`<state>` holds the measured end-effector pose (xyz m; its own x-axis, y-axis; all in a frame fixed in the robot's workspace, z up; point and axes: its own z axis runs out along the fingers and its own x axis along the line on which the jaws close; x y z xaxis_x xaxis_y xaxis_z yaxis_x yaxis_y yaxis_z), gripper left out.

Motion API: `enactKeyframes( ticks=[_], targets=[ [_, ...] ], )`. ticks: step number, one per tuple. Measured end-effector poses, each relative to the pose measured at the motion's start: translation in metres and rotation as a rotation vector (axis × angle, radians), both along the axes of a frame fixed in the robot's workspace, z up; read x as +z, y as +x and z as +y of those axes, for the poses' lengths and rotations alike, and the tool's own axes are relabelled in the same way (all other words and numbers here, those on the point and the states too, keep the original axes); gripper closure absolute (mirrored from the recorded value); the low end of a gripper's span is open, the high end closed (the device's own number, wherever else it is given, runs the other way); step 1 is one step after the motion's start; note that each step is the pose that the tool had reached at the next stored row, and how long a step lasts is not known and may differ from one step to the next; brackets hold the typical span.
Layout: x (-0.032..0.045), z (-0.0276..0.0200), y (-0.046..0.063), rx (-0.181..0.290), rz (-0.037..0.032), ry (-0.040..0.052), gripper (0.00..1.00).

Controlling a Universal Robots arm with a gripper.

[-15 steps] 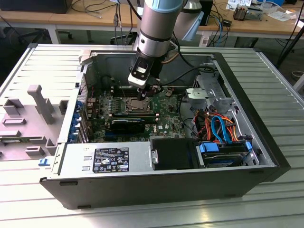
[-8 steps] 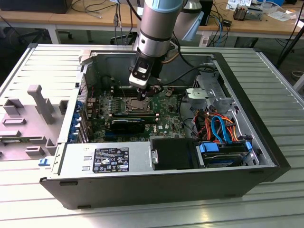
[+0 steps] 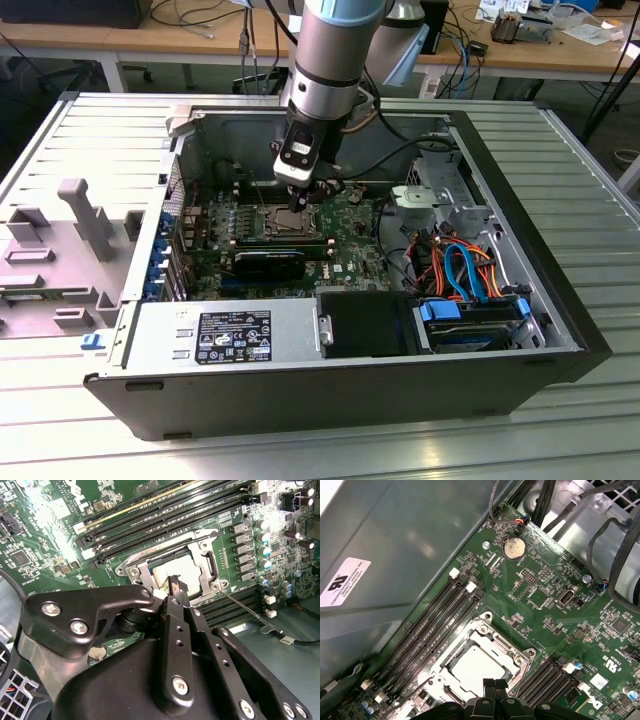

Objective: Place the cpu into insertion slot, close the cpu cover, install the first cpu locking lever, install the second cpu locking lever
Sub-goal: 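Install the first cpu locking lever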

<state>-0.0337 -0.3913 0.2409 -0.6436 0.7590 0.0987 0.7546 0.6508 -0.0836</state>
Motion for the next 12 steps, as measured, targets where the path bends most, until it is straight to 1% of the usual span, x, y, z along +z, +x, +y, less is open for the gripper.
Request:
enactKeyframes(
  ticks=[12],
  targets=[
    [0.0000,0.0000,0.0000,0.032,0.0000,0.0001,0.89]
  ],
)
